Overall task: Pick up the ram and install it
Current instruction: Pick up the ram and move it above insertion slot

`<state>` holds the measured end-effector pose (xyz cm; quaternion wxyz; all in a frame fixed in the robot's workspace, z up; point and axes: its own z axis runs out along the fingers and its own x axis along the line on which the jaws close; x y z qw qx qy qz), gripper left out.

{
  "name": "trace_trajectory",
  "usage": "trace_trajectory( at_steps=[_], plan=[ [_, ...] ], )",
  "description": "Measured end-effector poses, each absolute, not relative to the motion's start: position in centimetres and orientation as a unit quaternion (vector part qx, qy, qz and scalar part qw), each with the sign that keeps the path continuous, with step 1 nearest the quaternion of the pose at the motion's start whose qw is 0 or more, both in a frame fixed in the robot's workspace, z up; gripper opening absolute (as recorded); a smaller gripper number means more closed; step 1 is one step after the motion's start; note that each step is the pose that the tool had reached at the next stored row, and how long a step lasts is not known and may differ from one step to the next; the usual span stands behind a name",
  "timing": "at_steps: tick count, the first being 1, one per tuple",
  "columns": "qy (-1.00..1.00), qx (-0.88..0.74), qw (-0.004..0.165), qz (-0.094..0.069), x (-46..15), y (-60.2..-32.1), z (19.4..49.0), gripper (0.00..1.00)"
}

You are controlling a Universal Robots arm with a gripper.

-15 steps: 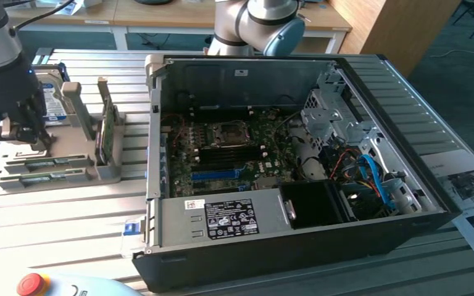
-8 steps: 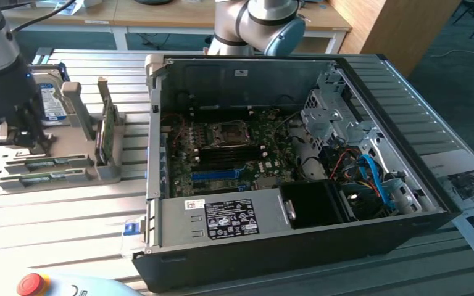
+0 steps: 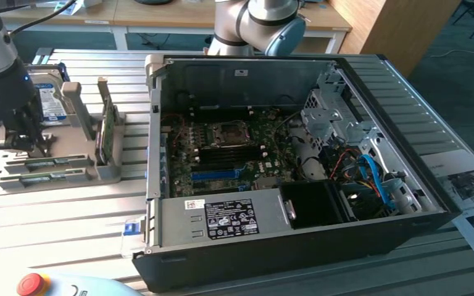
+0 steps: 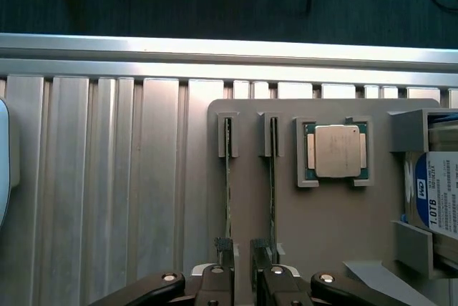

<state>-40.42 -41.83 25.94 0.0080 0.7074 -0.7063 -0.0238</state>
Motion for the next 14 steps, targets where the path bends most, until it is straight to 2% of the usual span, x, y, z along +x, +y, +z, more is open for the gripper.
trace_trajectory(
  at_steps=[14],
  plan=[
    [-0.706, 0.707, 0.008, -0.024, -40.42, -41.84, 24.98, 0.24]
  ],
)
